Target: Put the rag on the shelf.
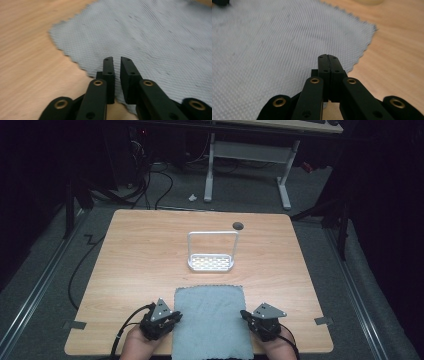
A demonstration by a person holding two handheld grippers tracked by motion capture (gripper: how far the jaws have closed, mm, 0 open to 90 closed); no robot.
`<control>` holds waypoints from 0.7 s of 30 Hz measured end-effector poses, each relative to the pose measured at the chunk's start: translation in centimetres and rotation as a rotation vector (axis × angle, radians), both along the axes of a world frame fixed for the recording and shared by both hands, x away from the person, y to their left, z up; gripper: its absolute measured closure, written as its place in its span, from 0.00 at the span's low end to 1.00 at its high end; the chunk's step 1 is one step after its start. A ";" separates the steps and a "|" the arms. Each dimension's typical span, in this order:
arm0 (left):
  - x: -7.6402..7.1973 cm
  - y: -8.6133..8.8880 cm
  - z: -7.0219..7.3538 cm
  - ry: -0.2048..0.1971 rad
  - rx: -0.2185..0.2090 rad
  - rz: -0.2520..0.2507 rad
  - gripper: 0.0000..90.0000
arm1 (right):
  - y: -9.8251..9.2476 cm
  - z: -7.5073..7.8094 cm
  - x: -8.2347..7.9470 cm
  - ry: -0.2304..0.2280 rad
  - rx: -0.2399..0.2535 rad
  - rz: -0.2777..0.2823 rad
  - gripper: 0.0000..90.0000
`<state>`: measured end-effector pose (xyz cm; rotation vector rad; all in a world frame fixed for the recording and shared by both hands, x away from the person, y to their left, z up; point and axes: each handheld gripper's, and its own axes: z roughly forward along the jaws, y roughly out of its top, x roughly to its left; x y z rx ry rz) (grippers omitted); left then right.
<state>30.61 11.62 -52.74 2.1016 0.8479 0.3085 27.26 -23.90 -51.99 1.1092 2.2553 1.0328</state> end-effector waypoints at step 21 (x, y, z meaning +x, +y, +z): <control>6.2 -1.5 -0.7 0.022 0.001 0.219 0.81 | -0.9 -0.1 0.8 -0.028 0.029 -0.075 0.91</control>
